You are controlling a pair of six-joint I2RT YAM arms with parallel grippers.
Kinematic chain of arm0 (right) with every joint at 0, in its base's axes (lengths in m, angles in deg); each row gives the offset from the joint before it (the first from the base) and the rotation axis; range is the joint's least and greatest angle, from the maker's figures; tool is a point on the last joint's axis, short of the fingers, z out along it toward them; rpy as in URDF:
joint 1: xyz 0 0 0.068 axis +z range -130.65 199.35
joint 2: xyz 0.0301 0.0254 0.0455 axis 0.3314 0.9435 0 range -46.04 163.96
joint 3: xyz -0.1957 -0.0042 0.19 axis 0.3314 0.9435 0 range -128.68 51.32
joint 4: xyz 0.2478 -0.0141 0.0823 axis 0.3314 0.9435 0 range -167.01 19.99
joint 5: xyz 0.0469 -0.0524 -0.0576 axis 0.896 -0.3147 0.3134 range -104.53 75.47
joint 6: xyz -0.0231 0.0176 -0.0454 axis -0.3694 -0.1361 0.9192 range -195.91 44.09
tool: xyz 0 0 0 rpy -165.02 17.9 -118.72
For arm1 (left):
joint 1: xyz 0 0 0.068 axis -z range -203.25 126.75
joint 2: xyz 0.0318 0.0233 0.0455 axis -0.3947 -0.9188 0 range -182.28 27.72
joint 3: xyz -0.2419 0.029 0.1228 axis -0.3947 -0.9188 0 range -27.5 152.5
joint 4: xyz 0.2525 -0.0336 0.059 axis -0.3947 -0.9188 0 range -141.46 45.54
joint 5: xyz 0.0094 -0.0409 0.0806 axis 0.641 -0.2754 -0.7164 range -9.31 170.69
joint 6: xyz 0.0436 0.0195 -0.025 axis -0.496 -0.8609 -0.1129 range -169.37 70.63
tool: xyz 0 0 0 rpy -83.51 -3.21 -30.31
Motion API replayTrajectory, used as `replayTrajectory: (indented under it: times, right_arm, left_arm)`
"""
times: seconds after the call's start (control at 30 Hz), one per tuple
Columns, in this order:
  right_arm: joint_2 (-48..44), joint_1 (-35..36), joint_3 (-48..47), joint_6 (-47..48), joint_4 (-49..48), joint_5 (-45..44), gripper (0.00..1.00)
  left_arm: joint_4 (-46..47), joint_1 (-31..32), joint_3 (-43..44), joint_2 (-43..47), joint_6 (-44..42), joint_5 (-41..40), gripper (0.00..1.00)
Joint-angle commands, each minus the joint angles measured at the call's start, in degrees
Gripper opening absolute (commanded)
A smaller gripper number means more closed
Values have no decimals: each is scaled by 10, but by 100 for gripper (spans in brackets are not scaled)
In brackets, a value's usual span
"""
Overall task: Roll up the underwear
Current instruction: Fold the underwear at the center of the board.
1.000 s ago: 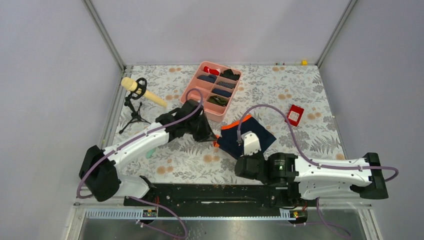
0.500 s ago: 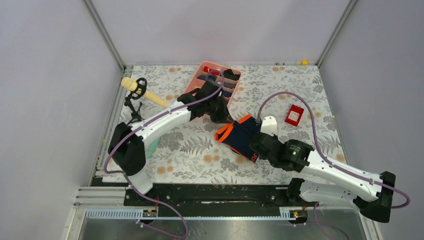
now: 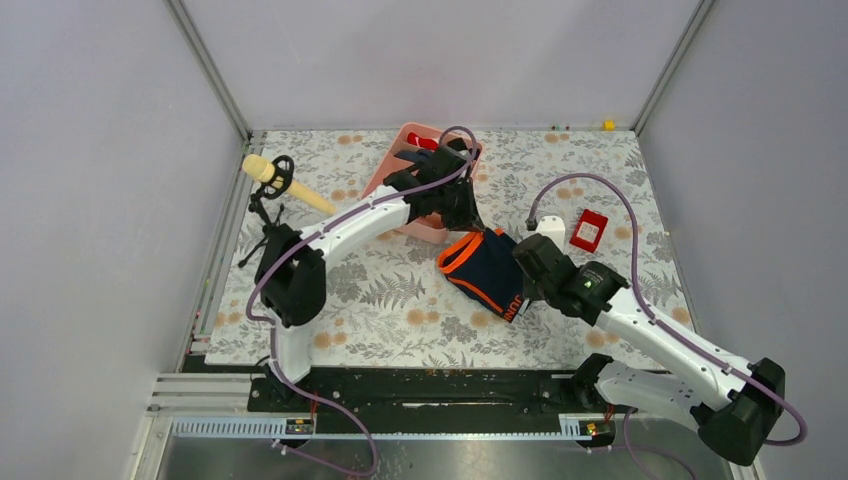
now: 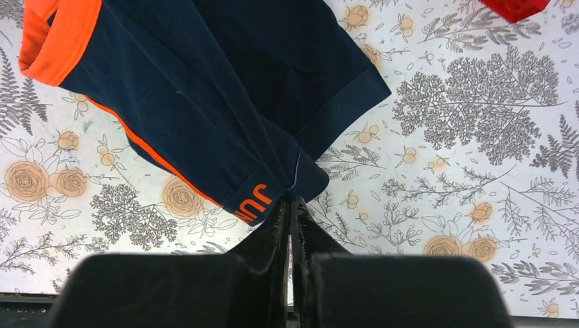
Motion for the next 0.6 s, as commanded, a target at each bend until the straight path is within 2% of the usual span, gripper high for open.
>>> replayTrajectory:
  times: [0.0,0.57]
  right_arm:
    - [5,-35,12,19,-28,34,0]
    - [71,-113,43,48,-89,58,0]
  left_arm:
    - [14,6,50,-39,-31,6,0]
    - [38,12,133,-151,-32,8,0]
